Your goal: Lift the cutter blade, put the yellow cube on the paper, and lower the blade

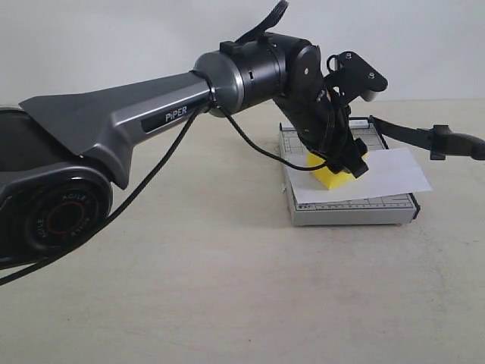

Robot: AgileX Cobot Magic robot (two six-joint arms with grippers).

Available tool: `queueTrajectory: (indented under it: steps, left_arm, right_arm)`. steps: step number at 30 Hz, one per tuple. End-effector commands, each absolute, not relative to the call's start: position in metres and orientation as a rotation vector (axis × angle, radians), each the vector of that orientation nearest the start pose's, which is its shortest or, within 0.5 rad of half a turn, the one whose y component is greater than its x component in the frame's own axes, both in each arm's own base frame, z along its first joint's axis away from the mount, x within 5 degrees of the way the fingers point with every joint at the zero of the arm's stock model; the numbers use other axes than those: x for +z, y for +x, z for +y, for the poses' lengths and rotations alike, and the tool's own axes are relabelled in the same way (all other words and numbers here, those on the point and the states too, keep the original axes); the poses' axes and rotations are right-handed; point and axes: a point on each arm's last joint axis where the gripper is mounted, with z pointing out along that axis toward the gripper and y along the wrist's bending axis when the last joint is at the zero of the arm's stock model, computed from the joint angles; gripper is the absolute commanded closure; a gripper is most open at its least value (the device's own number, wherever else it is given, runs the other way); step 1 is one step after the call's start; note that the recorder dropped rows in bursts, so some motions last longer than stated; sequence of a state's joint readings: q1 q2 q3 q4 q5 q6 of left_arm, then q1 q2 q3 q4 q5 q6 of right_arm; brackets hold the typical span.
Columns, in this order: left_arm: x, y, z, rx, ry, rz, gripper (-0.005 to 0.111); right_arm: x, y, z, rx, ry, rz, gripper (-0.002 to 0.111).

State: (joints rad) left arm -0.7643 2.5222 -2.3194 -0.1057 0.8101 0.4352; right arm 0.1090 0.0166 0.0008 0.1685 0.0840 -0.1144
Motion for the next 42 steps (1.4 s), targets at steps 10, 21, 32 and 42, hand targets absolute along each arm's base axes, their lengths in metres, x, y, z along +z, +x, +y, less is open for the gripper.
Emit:
queueTrajectory:
  steps: [10, 21, 32, 42]
  left_arm:
    - [0.191, 0.402, -0.388, -0.274, 1.321, 2.09, 0.024]
    - [0.226, 0.393, -0.384, -0.271, 1.268, 2.111, 0.028]
    - [0.258, 0.36, -0.387, -0.237, 1.297, 2.163, 0.096]
    - [0.286, 0.328, -0.374, -0.219, 1.262, 2.181, 0.102]
  right_arm:
    - [0.205, 0.057, 0.008, 0.14, -0.055, 1.577, 0.108]
    - [0.205, 0.057, 0.008, 0.14, -0.055, 1.577, 0.108]
    - [0.205, 0.057, 0.008, 0.14, -0.055, 1.577, 0.108]
    - [0.205, 0.057, 0.008, 0.14, -0.055, 1.577, 0.108]
